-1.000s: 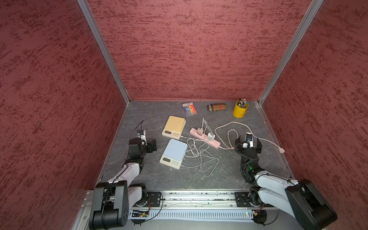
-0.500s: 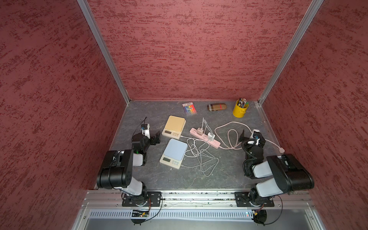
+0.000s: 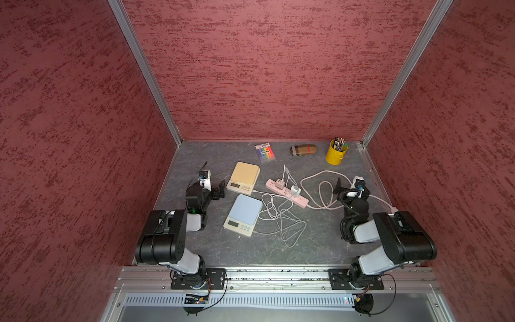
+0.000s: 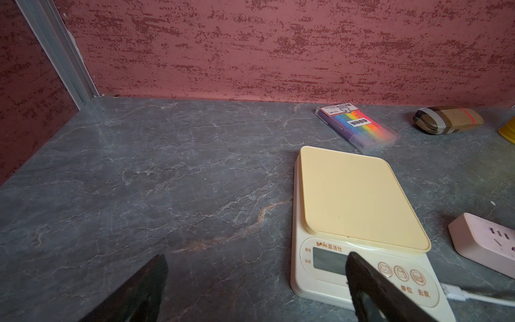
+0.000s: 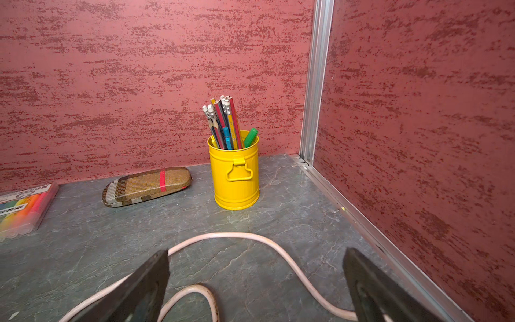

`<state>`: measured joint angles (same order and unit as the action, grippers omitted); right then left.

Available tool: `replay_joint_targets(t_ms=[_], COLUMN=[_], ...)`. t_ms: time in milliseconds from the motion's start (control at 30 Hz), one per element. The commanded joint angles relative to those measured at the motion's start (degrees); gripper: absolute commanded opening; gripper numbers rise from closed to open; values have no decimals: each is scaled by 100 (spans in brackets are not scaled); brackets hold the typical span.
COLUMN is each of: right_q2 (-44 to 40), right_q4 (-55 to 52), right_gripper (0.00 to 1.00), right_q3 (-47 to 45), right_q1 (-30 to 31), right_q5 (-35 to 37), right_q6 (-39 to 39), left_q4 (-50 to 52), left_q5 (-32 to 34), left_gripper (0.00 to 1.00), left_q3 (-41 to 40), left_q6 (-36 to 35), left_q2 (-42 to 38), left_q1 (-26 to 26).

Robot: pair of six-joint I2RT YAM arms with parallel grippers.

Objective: Charge the electronic scale

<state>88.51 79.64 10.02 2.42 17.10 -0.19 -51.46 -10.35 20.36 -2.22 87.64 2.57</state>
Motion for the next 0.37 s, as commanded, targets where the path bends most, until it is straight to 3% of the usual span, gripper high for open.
replay_joint_targets(t_ms=[0, 333], right_q2=[-10, -17], right_q4=[20, 24], right_gripper=[99, 99], right_q3=[48, 44], right_q1=[-41, -41], right_q5=[-75, -75], right_q6=[112, 111], left_q4=[-76, -21], left_q5=[19, -14], left_gripper=[100, 100], left_q3=[66, 100], left_q6=[-9, -7], left_q2=[-1, 9], left_q1=[21, 33])
